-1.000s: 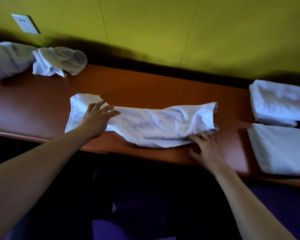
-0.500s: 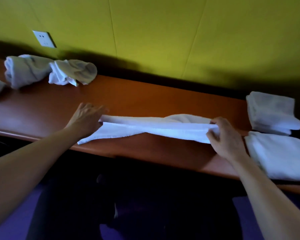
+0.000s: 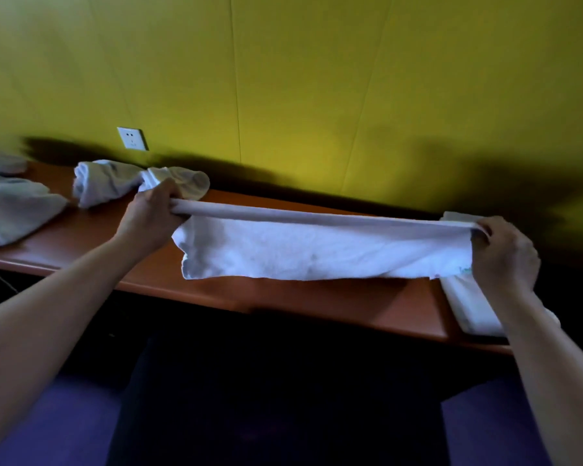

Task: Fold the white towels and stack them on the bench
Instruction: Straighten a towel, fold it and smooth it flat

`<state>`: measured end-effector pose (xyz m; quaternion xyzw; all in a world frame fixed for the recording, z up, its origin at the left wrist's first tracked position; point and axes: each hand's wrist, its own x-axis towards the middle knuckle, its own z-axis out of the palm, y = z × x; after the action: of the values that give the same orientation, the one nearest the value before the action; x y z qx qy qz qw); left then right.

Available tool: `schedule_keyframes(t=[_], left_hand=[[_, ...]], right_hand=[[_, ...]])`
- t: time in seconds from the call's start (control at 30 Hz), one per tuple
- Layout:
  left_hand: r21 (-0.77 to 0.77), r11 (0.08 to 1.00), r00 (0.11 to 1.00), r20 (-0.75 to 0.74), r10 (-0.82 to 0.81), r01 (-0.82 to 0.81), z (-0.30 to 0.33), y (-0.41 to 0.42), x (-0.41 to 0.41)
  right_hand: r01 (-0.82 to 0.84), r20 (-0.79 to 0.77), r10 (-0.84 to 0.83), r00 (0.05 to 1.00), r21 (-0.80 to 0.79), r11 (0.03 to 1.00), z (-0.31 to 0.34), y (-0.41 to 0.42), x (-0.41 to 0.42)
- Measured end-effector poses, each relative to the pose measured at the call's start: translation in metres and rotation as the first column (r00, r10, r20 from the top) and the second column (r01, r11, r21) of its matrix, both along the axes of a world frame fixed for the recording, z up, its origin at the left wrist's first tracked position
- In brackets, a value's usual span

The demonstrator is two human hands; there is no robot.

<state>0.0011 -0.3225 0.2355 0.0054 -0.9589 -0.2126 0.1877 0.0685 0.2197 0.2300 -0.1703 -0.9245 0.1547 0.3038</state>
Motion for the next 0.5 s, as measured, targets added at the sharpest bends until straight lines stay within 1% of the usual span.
schedule_keyframes(t=[0.1, 0.17, 0.27, 0.33, 0.4, 0.5], left_hand=[[0.135, 0.991, 0.998, -0.063, -0.012, 0.021, 0.019, 0.000, 0.021], [0.186, 0.983, 0.995, -0.099, 0.007, 0.012, 0.032, 0.001, 0.034], [0.208, 0.978, 0.971, -0.233, 0.063, -0.013, 0.050, -0.003, 0.043], [0.235, 0.972, 0.952, -0.290, 0.098, -0.028, 0.058, -0.008, 0.037], [0.248, 0.967, 0.947, -0.288, 0.139, -0.066, 0.060, -0.013, 0.026], [0.306, 0.941, 0.951, -0.223, 0.216, -0.142, 0.051, -0.013, 0.001]], right_hand=[[0.035, -0.094, -0.053, 0.994, -0.183, 0.983, 0.012, 0.001, 0.016], [0.054, -0.138, -0.096, 0.986, -0.277, 0.959, 0.021, -0.002, 0.024], [-0.014, -0.246, -0.104, 0.964, -0.433, 0.901, 0.037, -0.006, 0.025], [-0.068, -0.343, -0.125, 0.931, -0.500, 0.863, 0.055, -0.018, 0.024], [-0.073, -0.390, -0.177, 0.903, -0.548, 0.833, 0.066, -0.026, 0.014], [-0.055, -0.326, -0.236, 0.915, -0.682, 0.729, 0.056, -0.030, -0.015]])
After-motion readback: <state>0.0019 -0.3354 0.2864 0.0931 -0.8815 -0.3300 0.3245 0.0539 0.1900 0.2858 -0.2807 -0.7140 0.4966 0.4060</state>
